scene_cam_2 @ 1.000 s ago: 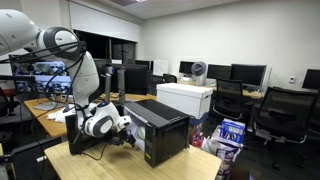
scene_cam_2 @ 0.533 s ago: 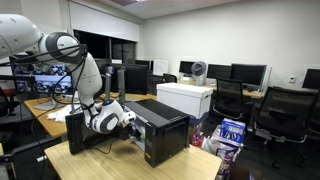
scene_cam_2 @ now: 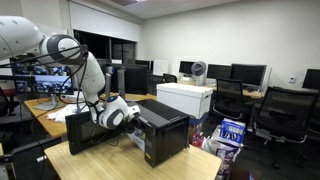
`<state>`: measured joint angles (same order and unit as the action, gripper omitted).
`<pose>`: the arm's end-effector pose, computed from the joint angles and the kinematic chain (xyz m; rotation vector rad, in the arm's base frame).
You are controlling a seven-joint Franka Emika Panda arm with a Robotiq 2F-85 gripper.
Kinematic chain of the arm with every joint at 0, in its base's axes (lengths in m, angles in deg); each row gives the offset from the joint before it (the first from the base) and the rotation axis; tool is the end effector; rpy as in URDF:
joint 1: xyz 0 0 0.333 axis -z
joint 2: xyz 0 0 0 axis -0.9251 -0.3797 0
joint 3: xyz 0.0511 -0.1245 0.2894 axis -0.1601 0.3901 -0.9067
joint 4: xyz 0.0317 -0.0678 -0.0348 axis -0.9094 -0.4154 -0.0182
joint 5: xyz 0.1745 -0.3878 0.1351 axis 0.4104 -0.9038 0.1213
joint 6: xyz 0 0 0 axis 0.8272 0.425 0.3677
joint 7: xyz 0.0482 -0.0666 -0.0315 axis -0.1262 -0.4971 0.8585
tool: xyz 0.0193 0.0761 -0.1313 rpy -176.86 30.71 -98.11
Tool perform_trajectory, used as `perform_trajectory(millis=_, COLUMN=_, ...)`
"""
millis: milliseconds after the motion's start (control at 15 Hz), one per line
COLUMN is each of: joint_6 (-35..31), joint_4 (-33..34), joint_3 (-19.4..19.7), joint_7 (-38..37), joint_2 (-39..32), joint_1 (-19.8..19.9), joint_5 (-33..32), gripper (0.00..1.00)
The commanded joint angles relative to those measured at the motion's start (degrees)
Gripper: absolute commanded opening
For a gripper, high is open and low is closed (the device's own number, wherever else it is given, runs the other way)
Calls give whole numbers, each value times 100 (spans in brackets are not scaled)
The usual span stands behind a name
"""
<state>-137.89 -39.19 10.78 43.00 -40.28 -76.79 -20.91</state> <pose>0.6984 0.0155 -0.0695 2.8747 0.2696 0.9283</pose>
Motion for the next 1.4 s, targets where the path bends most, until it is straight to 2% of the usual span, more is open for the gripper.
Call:
perform_trajectory(millis=0, joint_6=-46, joint_4=234, joint_3=-12, joint_7=40, joint_2=-210, joint_1=87, joint_5=55, gripper=100)
perform_trajectory(millis=400, joint_6=-20, joint_4=509, joint_3=232, joint_7=46, joint_2=-367, joint_1=-60, joint_5=167, gripper=100)
perform_trajectory(millis=600, joint_6=-19, joint_4=351, joint_3=232, joint_7=39, joint_2=-301, joint_1=-70, joint_5=159, gripper=100)
perform_trajectory(millis=1333, joint_6=-10, joint_4=-470, joint_3=-332, joint_7=214, joint_2=333, joint_1=281, joint_5=-417, gripper=100)
